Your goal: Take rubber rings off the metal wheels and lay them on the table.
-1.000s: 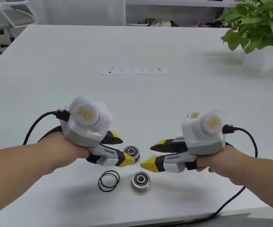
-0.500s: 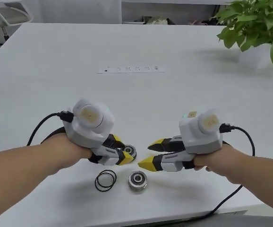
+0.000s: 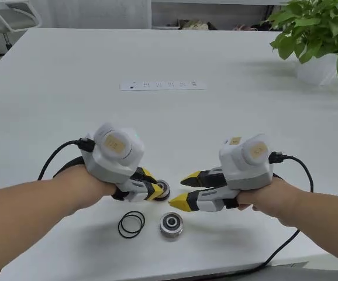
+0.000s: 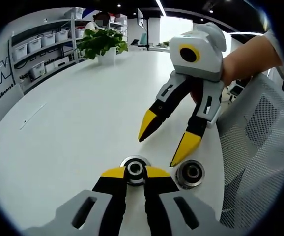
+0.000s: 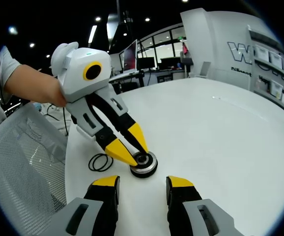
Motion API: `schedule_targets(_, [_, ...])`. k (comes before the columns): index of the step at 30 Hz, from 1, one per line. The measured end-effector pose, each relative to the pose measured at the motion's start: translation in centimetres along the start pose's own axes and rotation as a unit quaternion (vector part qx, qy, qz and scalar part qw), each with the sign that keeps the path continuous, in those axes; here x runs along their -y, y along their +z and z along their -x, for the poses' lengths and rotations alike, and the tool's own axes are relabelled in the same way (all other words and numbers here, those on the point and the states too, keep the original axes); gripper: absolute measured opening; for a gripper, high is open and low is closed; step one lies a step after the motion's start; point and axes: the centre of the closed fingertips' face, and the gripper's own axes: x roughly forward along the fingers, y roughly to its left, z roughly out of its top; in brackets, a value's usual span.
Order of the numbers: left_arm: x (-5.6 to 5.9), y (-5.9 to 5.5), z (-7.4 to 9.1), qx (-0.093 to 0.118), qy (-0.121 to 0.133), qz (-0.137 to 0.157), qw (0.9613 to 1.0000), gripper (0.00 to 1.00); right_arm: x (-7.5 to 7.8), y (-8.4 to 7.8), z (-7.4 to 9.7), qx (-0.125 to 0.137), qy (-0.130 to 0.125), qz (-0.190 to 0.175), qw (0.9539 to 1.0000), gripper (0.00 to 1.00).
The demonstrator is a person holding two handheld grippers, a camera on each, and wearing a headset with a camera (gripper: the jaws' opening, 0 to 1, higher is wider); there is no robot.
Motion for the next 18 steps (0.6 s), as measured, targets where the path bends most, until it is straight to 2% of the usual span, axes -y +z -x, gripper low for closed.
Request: schedule_targets(18, [-0.1,0.0,0.0,0.005,0.009,0.005,0.9999,0.08,0.0,0.3,-2.1,-0.018,0.001,0.022,0.9996,0.33])
